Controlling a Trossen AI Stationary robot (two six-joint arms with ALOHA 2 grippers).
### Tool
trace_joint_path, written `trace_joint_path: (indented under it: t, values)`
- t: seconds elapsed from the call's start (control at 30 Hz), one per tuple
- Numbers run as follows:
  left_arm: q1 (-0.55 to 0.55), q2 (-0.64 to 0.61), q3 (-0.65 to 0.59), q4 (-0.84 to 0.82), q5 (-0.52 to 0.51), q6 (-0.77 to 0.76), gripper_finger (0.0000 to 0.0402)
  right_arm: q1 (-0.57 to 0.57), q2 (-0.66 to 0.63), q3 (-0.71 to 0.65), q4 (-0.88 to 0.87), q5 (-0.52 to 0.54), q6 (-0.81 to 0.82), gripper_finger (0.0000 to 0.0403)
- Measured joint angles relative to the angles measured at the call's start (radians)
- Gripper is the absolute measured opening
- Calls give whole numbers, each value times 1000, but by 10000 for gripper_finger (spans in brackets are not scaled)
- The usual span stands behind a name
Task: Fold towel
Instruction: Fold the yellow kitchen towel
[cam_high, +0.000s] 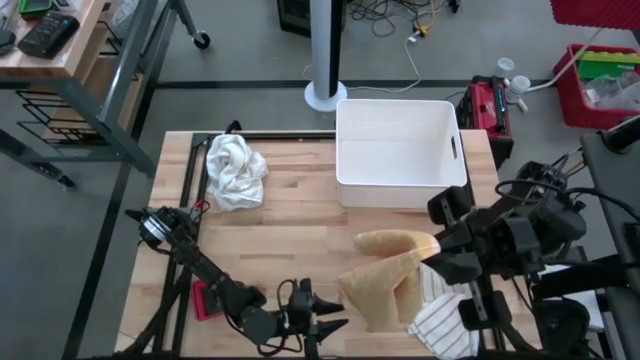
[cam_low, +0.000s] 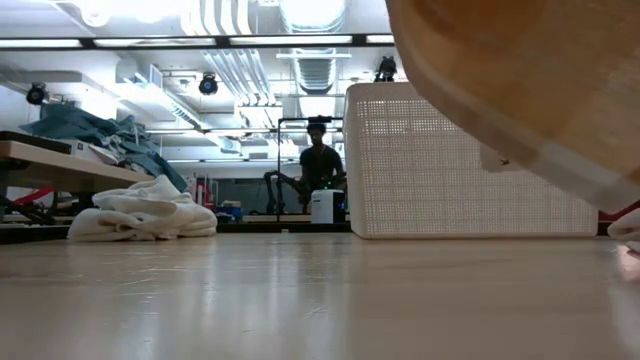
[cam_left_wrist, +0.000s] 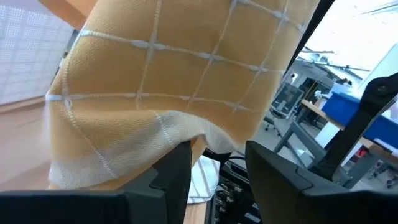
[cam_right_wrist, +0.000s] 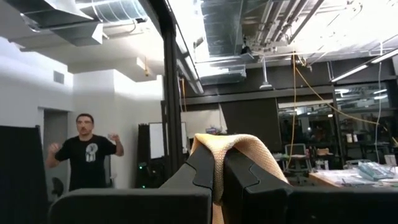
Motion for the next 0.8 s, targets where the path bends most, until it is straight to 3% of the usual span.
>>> trace_joint_path:
  t: [0.53,0.8]
  values:
    - [38,0,0,-11,7,67,172,0,140,171,-18,-29,-58,0]
    - [38,0,0,84,93,176,151,0,215,287,-107,-29,-59,0]
